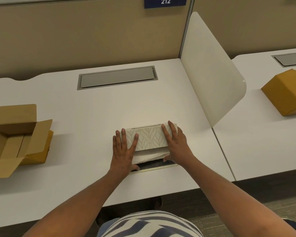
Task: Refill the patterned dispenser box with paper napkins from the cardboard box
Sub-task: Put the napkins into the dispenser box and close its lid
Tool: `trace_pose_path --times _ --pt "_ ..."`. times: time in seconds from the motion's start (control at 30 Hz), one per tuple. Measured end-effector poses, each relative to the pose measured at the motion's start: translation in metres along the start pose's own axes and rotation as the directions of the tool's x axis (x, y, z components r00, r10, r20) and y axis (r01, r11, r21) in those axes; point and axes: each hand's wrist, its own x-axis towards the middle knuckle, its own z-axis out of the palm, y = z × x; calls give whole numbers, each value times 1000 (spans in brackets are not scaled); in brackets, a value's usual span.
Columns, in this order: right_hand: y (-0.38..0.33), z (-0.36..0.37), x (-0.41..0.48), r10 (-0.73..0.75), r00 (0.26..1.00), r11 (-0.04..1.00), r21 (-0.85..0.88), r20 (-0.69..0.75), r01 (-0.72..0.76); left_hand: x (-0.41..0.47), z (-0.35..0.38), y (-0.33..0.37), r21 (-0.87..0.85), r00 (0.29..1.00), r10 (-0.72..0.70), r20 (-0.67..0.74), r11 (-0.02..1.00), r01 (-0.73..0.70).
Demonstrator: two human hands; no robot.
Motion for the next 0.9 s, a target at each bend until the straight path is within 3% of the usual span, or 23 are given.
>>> trace_pose_path --times 0.67,0.9 --pt "4 15 -22 -45 986 991 117 -161 64 -18 6 6 -31 989 -17 -146 999 13" --pt "11 42 -48 -129 941 979 110 -313 171 -33 35 11 -38 965 99 -241 993 -112"
